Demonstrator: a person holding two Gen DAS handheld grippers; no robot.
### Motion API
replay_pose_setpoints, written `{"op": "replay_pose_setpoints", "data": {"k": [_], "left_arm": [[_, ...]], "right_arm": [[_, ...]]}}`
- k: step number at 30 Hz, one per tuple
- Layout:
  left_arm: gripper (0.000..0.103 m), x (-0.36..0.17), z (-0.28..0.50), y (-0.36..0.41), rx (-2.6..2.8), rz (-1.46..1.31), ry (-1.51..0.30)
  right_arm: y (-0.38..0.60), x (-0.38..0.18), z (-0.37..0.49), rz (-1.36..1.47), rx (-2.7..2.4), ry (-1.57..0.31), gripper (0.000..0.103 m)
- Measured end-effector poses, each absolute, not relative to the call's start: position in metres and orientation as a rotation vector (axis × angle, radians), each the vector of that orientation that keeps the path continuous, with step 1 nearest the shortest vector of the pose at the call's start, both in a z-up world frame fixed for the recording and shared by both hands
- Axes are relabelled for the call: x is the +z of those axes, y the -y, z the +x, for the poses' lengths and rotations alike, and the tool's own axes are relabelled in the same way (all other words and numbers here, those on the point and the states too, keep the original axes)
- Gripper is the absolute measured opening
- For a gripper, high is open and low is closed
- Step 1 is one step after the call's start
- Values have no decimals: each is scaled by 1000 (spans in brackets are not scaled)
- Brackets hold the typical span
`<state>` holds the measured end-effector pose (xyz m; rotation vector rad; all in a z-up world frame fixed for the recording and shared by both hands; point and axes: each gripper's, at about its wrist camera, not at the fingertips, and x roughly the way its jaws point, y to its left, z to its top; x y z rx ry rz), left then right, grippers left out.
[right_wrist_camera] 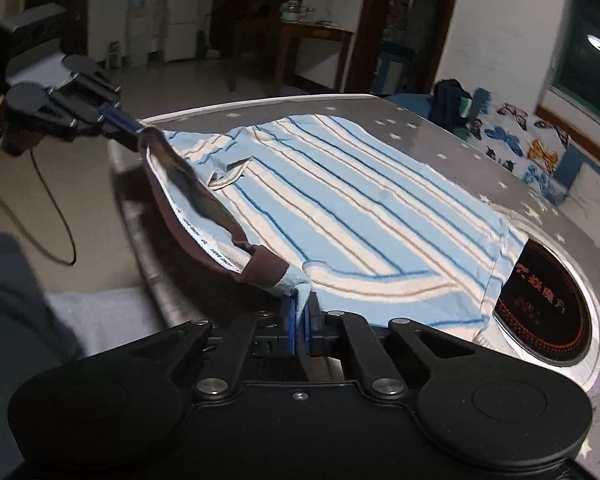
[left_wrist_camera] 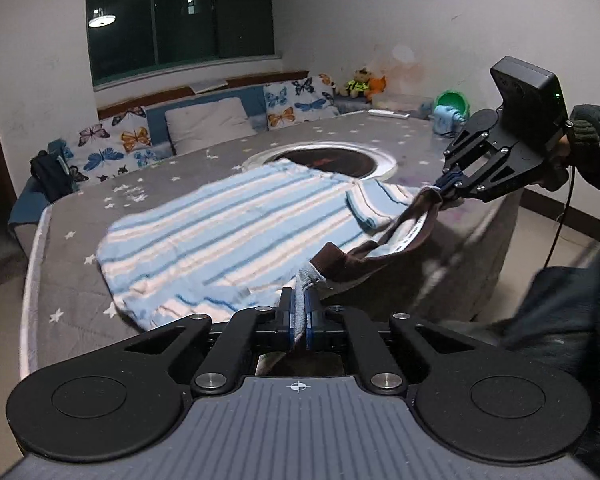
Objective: Fold clothes
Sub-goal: 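Lift the hem with both grippers and fold it over toward the brown collar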
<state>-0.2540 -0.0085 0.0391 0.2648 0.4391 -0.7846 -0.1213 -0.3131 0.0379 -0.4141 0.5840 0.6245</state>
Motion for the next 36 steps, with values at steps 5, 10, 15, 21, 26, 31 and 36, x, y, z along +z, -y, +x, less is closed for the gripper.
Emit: {"op": "replay_pose_setpoints", "data": {"k": [5,10,15,21,26,31,36], "left_arm": [[5,57,-279,0,-733,177,-406],[5,65,-252,3,-667,115,-374],[5,70,-191,7,-610,92,-368],[5,79,-104,14,-561,73,-377],[5,70,-36,18,-539,36,-436],[5,55,10,20,-506,23,-483],[5,29,49,18,-470,-36,-554]], "right_arm": [[311,50,-111,-428,629,-571,5],[309,63,-100,-442,634,-559,5],[306,76,-90,-456,639,-546,5],[305,87,-68,-468,639,-542,5],[308,72,-9,-448,611,-575,5],[310,50,35,-423,593,-629,5],[316,25,67,-357,555,-671,6]]}}
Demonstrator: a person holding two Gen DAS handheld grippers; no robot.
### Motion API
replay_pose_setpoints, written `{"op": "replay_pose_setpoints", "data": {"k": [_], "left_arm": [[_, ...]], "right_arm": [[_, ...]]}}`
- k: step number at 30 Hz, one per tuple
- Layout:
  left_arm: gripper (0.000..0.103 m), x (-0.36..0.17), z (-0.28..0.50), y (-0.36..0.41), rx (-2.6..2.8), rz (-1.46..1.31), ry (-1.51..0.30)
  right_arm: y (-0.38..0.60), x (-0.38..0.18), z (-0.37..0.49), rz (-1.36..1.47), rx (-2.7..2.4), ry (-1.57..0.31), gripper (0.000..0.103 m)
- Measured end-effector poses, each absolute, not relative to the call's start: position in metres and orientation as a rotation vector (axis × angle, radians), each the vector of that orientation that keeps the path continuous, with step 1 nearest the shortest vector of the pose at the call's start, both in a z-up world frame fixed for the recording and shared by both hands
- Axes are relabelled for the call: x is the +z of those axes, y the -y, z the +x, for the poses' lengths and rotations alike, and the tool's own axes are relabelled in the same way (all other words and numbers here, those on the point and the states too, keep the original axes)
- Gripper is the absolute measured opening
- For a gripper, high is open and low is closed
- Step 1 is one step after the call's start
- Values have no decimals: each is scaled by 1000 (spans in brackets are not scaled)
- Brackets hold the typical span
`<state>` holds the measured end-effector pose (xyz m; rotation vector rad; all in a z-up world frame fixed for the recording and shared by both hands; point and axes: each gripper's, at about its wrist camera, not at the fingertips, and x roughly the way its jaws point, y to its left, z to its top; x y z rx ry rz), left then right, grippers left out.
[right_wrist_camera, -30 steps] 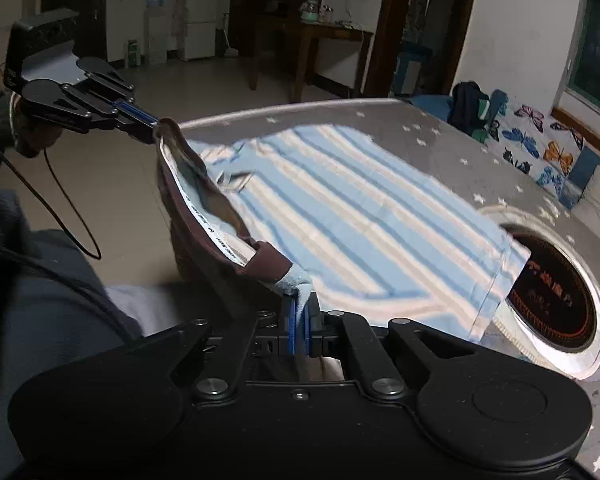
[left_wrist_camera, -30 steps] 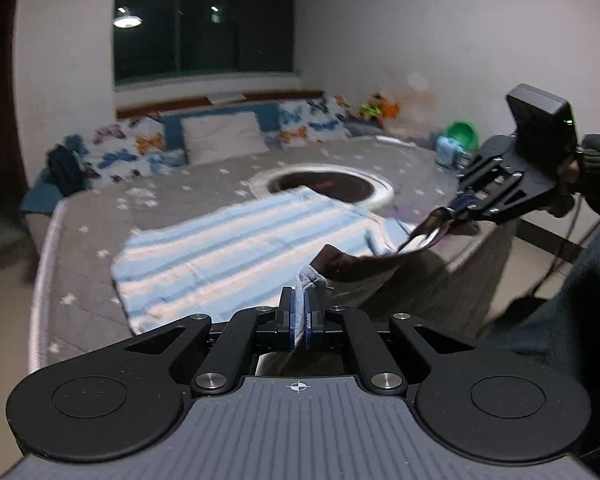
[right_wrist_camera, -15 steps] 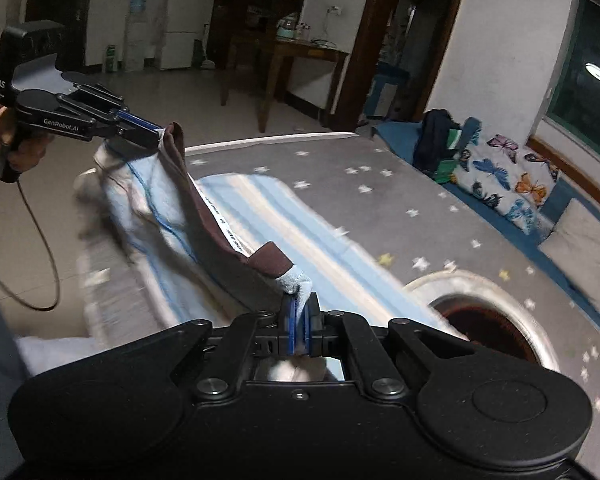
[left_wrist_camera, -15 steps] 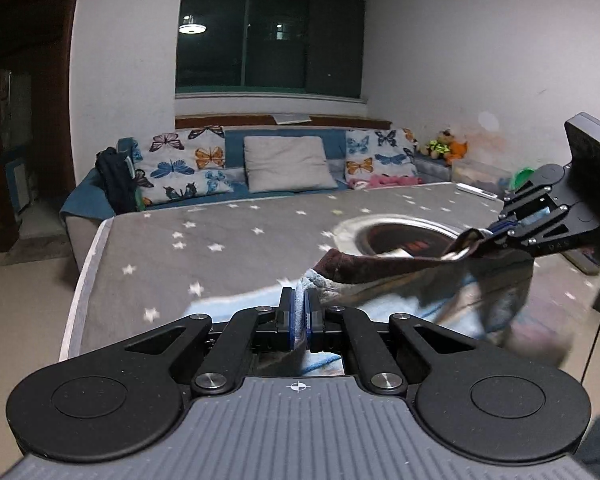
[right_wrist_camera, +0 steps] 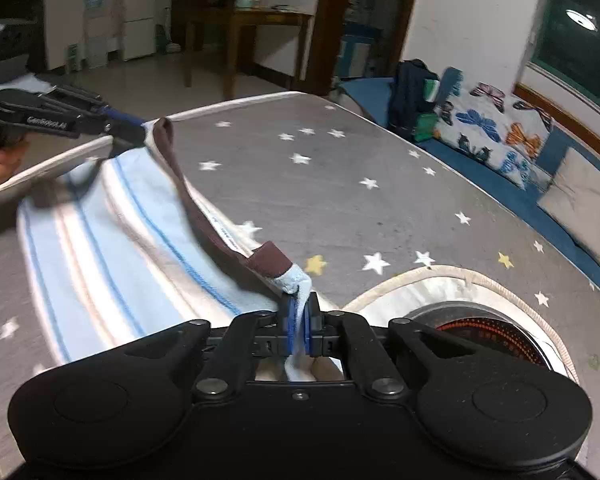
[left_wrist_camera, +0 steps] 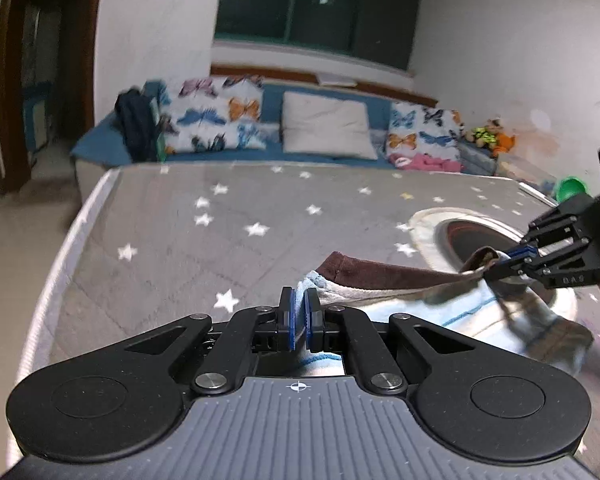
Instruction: Fold clothes
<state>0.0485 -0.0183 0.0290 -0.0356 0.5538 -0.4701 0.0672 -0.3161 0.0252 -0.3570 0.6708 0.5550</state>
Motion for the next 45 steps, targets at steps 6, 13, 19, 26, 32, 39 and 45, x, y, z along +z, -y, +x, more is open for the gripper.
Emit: {"op": "replay_pose_setpoints", "data": {"k": [6,13,19,26,32,39,45], "left_arm": [[6,9,68,18,-429,-69,-602],[7,13,63,-1,-368,-140,-568],[7,30,31,3,-430,-108,-519],[8,12,19,40,-505,-6,-571],[12,-10,38,33,-466,-41,-651],[24,0,55,15,-420,-105,-621],[22,-7,72,0,-372,-168,-654]], "right_arm": [[327,-1,92,-268,493,-700,22],[323,-1,86,-236,475,-683,32],[307,5,72,-230,514,-664,32],[288,12,55,-223,560,-642,32],[301,0,68,-189,516,-668,36],[335,5,61,-152,450,-668,36],[366,-3,54,-109,363,-662,36]]}}
